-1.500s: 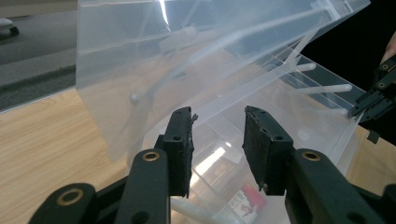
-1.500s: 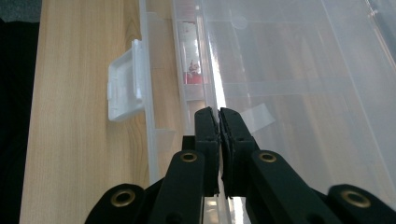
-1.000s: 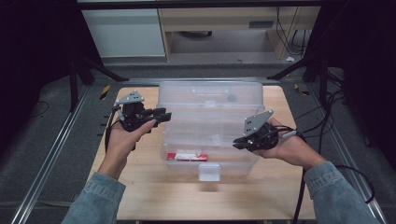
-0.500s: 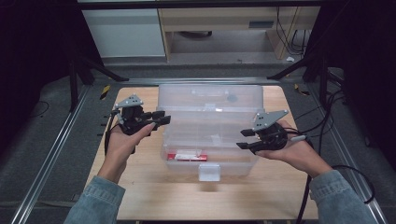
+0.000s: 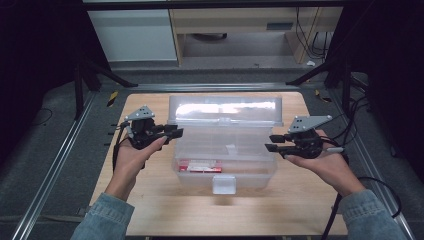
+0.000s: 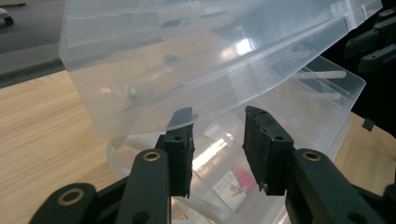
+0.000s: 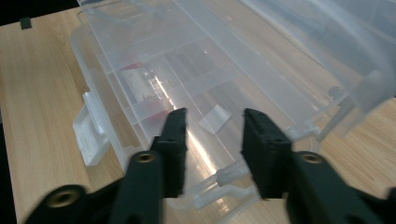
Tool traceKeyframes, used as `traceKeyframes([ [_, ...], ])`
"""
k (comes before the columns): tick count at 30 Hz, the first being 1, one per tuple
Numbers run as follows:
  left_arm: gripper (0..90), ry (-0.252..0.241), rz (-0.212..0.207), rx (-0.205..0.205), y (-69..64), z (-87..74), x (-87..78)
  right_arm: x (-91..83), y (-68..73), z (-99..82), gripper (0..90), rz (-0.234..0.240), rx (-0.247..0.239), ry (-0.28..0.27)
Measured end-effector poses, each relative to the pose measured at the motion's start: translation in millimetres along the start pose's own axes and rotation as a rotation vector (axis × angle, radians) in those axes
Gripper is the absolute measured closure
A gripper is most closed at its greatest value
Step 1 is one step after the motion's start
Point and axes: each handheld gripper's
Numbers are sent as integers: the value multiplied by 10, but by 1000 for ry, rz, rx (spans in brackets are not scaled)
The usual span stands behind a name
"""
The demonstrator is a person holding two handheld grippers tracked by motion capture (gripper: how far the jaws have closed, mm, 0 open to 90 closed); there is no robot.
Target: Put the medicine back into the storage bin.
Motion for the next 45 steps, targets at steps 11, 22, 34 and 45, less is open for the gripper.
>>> traceKeyframes([
  [11,676,8,12,-6,-45,-75,-29,-110,-80,-95,778,-67,49,-7],
  [22,671,16,7,-5,-85,-170,-42,-196,-110,-138,641,-133,97,-33],
  [34,672,22,1,-10,-99,-250,-52,-237,-88,-160,631,-157,115,-67],
  [45,663,6,12,-16,-95,-330,-132,-251,-48,-211,637,-166,120,-71],
])
Point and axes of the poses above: each handheld gripper's, and its own axes: x roughly forward along the jaws, z roughly out of its top, y roughly to its left, and after that the axes turned 7 degrees about -y, right-handed
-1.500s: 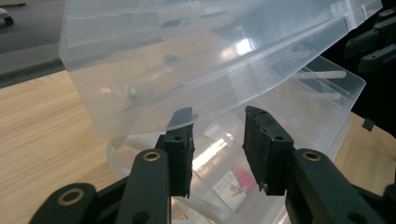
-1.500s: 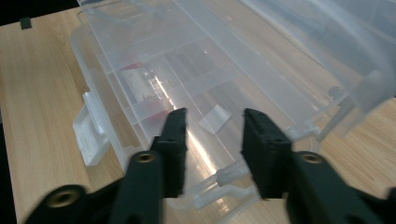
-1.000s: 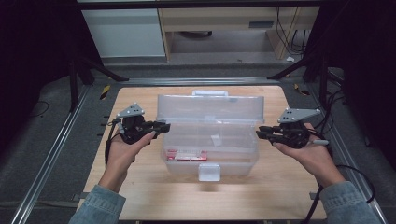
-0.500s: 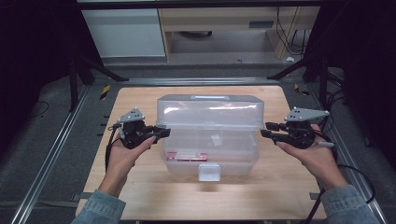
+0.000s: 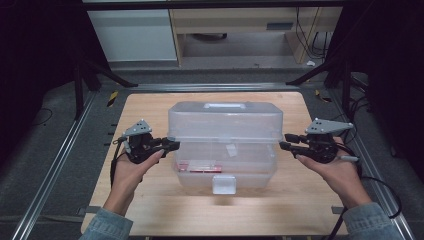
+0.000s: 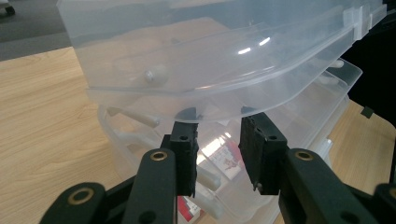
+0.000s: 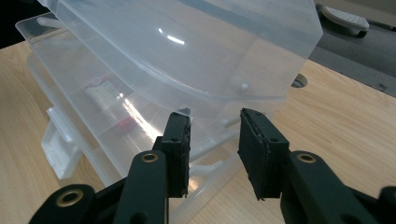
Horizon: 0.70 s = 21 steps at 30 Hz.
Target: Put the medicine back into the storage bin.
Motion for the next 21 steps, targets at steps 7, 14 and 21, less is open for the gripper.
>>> traceKeyframes([
  [7,659,-6,1,-5,1,-58,-63,-17,31,-44,635,-2,12,-1],
  [14,651,-8,11,-10,17,-115,-100,-44,62,-74,627,-6,18,-8],
  [21,644,-24,25,-19,35,-141,-178,-83,106,-96,615,-8,20,-18],
])
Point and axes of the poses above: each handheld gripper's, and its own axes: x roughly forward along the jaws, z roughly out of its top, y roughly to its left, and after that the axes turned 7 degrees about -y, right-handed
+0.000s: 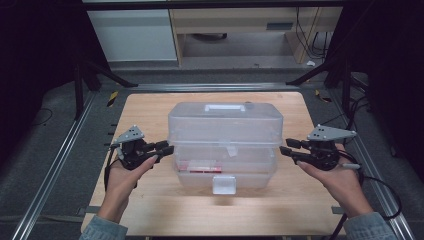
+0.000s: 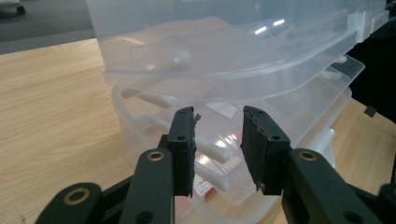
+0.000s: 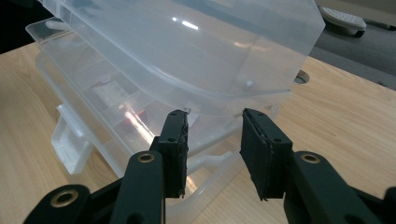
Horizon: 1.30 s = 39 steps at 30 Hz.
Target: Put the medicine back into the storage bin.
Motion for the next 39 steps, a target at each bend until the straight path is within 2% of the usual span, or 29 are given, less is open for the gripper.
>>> traceKeyframes([
  [9,633,-7,-6,2,-16,7,-47,-30,57,-13,594,-3,-17,0],
  [18,623,2,-12,-5,-26,-71,-30,-29,120,-109,594,4,1,-15],
  [29,622,9,4,-6,-21,-167,-63,-29,173,-222,594,12,22,-14],
  [39,621,31,19,12,-31,-180,-84,-59,213,-250,632,6,15,-15],
])
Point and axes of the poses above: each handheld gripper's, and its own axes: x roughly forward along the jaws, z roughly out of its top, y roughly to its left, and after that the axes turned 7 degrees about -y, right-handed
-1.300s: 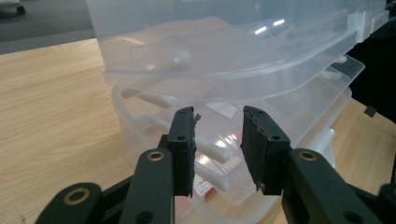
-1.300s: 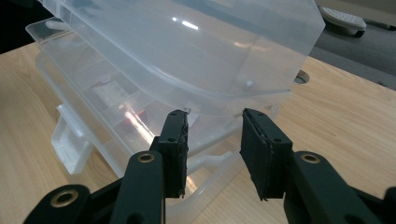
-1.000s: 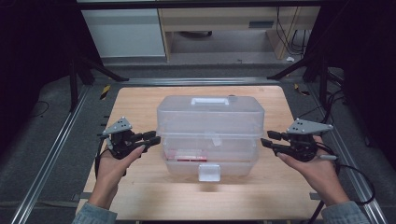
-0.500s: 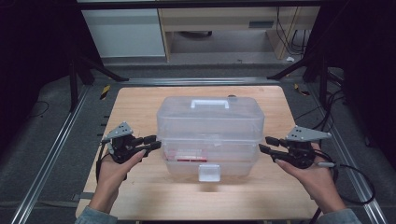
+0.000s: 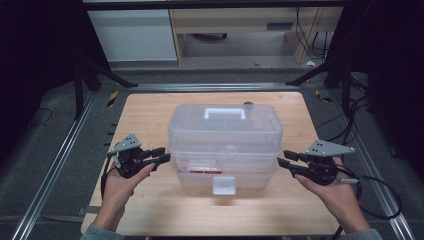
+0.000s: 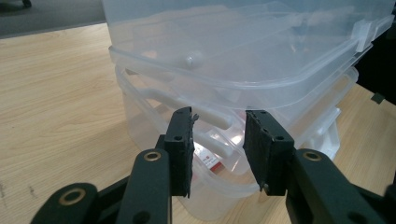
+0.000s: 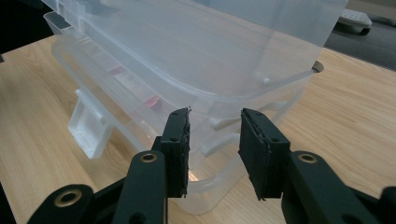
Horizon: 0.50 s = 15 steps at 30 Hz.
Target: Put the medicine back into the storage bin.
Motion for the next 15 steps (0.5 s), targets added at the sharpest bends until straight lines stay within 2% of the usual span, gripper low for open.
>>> traceKeyframes([
  [9,618,12,7,2,-2,-53,-26,-102,-6,-44,637,-27,-1,-1],
  [15,615,14,9,-6,26,-83,-51,-137,-55,-135,625,-52,18,6],
])
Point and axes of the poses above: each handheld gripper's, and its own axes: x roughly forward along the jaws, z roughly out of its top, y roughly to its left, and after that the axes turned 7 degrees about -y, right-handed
